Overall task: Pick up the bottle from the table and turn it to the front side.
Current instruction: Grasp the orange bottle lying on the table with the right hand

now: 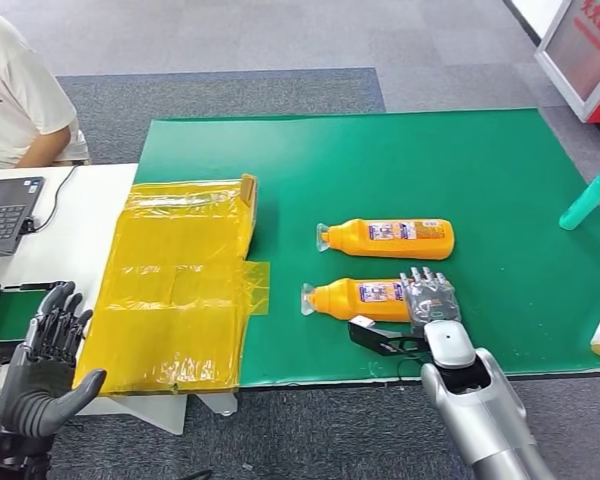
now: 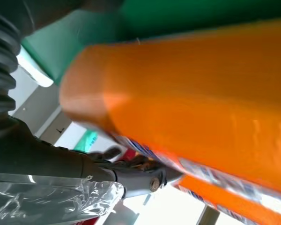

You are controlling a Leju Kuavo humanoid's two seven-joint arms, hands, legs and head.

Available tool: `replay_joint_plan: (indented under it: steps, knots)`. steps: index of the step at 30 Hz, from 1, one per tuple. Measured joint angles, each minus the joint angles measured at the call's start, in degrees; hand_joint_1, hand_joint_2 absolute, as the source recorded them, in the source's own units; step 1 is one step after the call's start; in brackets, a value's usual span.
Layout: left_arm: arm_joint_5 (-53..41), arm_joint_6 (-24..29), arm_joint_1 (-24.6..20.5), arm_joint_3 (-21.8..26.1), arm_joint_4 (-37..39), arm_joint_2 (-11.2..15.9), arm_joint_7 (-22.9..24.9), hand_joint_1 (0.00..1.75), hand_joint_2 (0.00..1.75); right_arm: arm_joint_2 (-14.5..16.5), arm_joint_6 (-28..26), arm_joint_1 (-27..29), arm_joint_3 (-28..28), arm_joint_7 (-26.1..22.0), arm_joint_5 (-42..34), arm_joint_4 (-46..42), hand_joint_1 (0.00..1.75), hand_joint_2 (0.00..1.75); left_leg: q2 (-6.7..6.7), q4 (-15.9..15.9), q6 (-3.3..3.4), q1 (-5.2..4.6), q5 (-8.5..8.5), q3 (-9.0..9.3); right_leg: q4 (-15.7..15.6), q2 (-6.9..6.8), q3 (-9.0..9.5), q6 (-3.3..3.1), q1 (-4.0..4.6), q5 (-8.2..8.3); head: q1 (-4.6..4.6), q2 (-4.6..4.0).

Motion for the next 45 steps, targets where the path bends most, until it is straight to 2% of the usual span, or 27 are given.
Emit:
replay_joint_plan:
  steps: [9,14,15,18,19,25,30,35,38,41,45]
  knots:
    - [0.4,0.1,0.0,-1.6,1.2,1.4,-0.3,0.0,1.75,-0.6,-0.4,-6.2,3.9,-0.7,0.0,10.2,0.0,1.75,0.0,0.0,0.02,0.0,-0.01,0.43,0.0,0.0,0.38,-0.01,-0.01,0.02,0.02,0.0]
    - [0.4,0.1,0.0,-2.1,1.5,1.7,-0.5,0.0,1.75,-0.6,-0.4,-7.7,5.0,-0.8,0.0,12.7,0.0,1.75,0.0,0.0,0.02,0.01,0.01,0.68,0.0,0.0,0.56,-0.04,-0.01,0.04,0.02,0.0]
    - [0.4,0.1,0.0,-2.1,1.6,1.8,-0.5,0.0,1.75,-0.6,-0.4,-7.9,5.1,-0.9,0.0,13.0,0.15,1.75,0.0,0.0,0.03,0.01,0.01,0.71,0.0,0.0,0.57,-0.06,-0.01,0.04,0.02,0.0]
    - [0.4,0.5,0.0,-2.3,1.6,1.9,-0.5,0.0,1.75,-0.6,-0.5,-8.4,5.3,-1.4,0.0,13.9,1.45,1.75,0.0,0.0,0.03,0.01,0.02,0.81,0.0,0.0,0.59,-0.07,-0.01,0.04,0.02,0.0]
    - [0.4,0.6,0.0,-2.4,1.7,1.9,-0.5,0.0,1.75,-0.6,-0.5,-8.5,5.4,-1.6,0.0,14.3,1.74,1.75,0.0,0.0,0.04,0.01,0.02,0.83,-0.1,0.0,0.63,-0.07,-0.01,0.04,0.02,0.0]
    - [0.6,0.9,0.2,-2.6,1.9,2.1,-0.5,0.0,1.75,-0.5,-1.2,-8.8,5.1,-3.4,0.0,15.7,1.75,1.75,0.0,0.0,0.08,0.01,0.1,0.83,-0.1,0.01,0.8,0.02,-0.02,0.22,0.02,0.0]
    - [0.6,1.0,0.2,-2.8,2.1,2.4,-0.8,0.0,1.75,0.5,-1.4,-8.7,2.0,-6.7,-0.4,15.0,1.75,1.75,0.0,0.0,0.08,0.01,0.11,0.81,-0.1,0.01,0.79,0.02,-0.02,0.2,0.02,0.0]
    - [0.6,1.0,0.2,-2.9,2.2,2.4,-0.9,0.0,1.75,1.6,-1.9,-7.0,-0.6,-9.2,-1.5,11.9,1.75,1.75,0.0,0.0,0.04,0.01,0.08,0.72,0.0,0.02,0.7,0.01,-0.01,0.19,0.02,0.0]
    - [0.4,1.1,0.3,-3.0,2.2,2.3,-0.9,0.0,1.75,2.2,-3.2,-3.9,-1.3,-11.0,-2.7,7.3,1.75,1.75,-0.01,0.0,0.04,0.01,0.08,0.54,0.0,0.01,0.57,0.04,-0.01,0.14,0.02,0.0]
    - [0.0,1.0,0.8,-2.9,2.2,2.0,-0.9,0.0,1.75,3.2,-3.7,0.9,-1.6,-13.9,-7.6,0.0,1.75,1.75,-0.01,0.0,0.04,0.01,0.08,0.27,0.0,0.0,0.32,0.06,-0.01,0.12,0.01,0.0]
    - [-0.2,0.6,1.2,-2.8,2.1,1.3,-0.9,0.0,1.75,4.6,-3.0,7.2,-1.5,-17.5,-19.9,-10.5,1.75,1.75,-0.02,0.0,0.04,0.01,0.04,0.05,0.0,-0.01,0.13,0.04,0.0,0.02,0.02,0.0]
